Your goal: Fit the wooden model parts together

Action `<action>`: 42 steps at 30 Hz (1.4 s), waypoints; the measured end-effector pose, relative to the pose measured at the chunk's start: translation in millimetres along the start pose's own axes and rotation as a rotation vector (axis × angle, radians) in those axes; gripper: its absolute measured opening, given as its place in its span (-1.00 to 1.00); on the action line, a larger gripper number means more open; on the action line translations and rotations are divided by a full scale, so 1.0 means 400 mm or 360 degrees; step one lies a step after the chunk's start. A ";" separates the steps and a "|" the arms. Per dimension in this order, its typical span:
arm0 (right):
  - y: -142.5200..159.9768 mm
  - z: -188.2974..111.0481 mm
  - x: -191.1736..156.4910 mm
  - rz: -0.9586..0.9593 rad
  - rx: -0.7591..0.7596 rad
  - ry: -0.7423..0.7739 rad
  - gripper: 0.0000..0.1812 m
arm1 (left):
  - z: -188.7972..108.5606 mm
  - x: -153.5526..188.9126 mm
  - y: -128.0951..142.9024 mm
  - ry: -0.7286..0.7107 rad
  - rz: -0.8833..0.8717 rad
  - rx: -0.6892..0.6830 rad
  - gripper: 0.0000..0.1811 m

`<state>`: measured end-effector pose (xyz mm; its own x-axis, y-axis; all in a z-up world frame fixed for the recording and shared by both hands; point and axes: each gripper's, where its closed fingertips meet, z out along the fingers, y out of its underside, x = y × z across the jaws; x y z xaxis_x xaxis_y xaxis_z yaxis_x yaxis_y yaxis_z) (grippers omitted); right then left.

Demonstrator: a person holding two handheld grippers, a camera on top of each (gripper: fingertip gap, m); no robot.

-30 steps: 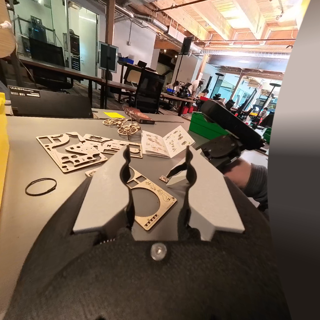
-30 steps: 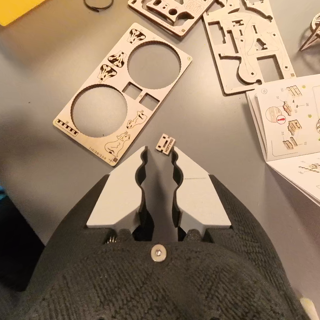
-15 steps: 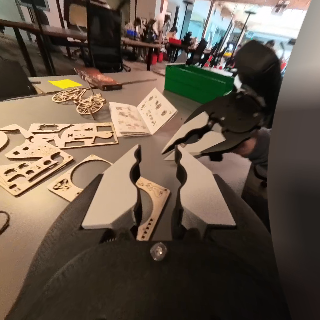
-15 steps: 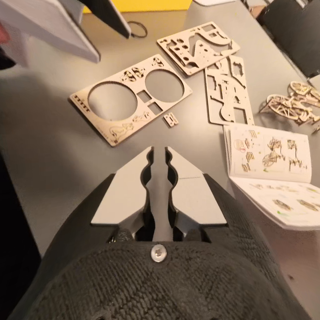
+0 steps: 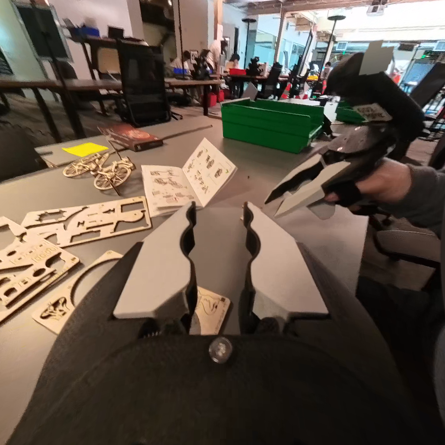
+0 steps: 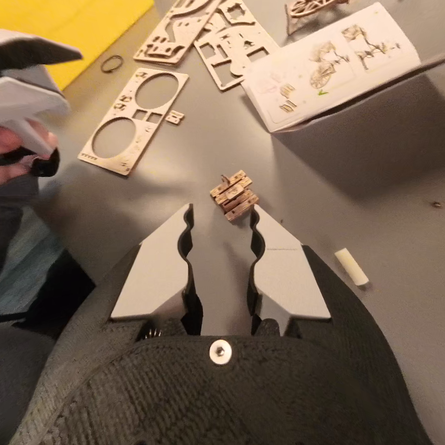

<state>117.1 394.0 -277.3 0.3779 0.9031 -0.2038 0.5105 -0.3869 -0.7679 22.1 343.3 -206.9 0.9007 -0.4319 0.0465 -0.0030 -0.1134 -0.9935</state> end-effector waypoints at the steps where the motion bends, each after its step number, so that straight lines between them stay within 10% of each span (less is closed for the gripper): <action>1: 0.000 0.006 0.007 0.0007 0.0001 0.0029 -0.50 | 0.004 -0.002 -0.005 -0.0025 0.0026 0.0031 -0.58; 12: -0.035 0.070 0.018 -0.0405 -0.0158 0.0133 -0.77 | -0.003 -0.044 -0.004 -0.0207 0.0036 0.0202 -0.59; 20: -0.022 0.048 -0.044 -0.1669 0.0026 -0.0367 -0.78 | -0.003 -0.042 0.002 -0.0172 -0.0015 0.0184 -0.59; 28: 0.033 0.032 -0.007 -0.2578 -0.0217 -0.0334 -0.65 | 0.001 -0.031 0.007 -0.0126 -0.0022 0.0164 -0.59; 33: 0.046 -0.003 -0.012 -0.2407 -0.0335 -0.0384 -0.35 | -0.002 -0.029 0.004 -0.0110 -0.0042 0.0181 -0.59; 42: -0.009 -0.032 0.073 -0.1054 -0.0371 -0.0033 -0.35 | -0.001 -0.022 0.004 -0.0065 -0.0072 0.0185 -0.59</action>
<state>136.4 419.3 -272.8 -0.0835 0.9650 0.2486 0.7814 0.2182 -0.5846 14.2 346.4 -208.7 0.9156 -0.3919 0.0897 0.0863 -0.0265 -0.9959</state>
